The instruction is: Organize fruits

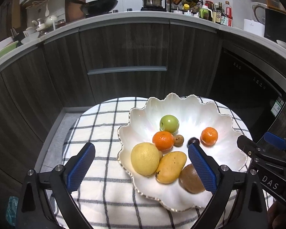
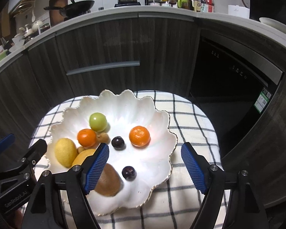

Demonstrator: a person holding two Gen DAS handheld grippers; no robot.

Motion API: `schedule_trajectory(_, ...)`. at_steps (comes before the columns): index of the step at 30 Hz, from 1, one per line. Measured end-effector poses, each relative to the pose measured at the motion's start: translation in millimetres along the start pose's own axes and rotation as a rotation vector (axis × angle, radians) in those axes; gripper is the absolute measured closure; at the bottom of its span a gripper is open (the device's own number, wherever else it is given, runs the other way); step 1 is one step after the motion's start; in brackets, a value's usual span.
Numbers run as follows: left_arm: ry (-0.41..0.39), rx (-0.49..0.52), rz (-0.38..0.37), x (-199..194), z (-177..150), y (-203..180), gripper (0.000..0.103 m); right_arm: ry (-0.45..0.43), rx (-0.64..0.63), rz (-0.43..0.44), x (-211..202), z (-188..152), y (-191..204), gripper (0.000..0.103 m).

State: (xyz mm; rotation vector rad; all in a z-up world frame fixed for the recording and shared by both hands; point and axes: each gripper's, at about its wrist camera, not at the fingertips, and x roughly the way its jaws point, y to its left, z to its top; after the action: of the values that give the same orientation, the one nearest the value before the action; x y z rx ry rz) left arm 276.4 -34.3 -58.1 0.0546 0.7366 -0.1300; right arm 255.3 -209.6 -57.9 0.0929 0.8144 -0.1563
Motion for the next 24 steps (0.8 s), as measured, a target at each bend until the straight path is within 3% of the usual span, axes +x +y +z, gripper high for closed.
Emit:
schedule_trajectory(11,-0.012,-0.035,0.015,-59.4,-24.7,4.5,0.001,-0.063,-0.024,0.018,-64.0,-21.3,3.6,0.024)
schedule_trajectory(24,-0.052,-0.018,0.045,-115.3,-61.0,-2.2,0.001,-0.086,-0.024,0.027,-105.8,-57.5,-8.7,0.024)
